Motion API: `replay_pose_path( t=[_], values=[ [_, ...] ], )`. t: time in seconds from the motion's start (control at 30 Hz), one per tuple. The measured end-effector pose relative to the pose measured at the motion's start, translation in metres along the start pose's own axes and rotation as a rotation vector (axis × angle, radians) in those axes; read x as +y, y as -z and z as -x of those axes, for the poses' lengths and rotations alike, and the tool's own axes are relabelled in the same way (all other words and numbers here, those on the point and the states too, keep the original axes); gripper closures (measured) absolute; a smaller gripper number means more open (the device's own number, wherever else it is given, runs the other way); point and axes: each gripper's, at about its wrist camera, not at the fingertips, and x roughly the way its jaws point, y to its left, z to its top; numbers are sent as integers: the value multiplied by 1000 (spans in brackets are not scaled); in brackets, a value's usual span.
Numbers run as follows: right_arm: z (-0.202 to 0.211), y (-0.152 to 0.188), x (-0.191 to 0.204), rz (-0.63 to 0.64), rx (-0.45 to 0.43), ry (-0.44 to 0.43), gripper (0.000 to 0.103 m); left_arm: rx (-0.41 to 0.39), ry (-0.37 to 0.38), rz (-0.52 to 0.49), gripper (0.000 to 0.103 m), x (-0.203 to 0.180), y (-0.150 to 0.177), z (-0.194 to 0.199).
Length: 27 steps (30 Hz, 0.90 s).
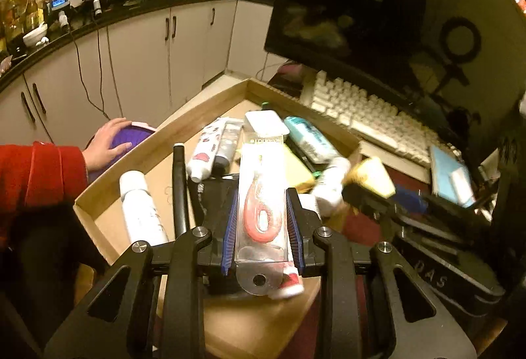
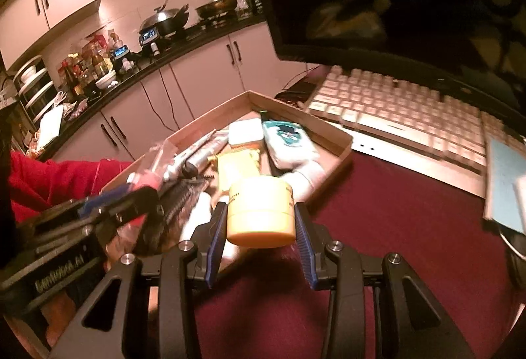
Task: Organize objects
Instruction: 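Open both tools to drop the candle packet and jar into the tray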
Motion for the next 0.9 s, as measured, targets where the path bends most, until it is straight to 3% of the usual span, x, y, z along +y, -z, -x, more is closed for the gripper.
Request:
replay_pose_path(
  t=[0.4, 0.5, 0.63, 0.9],
  values=[
    [-55, -16, 8, 10, 65, -40, 63, 16, -5, 22, 75, 14, 4, -15],
    [-50, -15, 9, 11, 53, -52, 58, -12, -13, 32, 58, 14, 6, -8],
    [-30, -13, 4, -7, -5, -28, 36, -77, -20, 48, 34, 14, 9, 11],
    [13, 22, -8, -47, -12, -7, 32, -73, -92, 15, 33, -1, 23, 25]
  ],
)
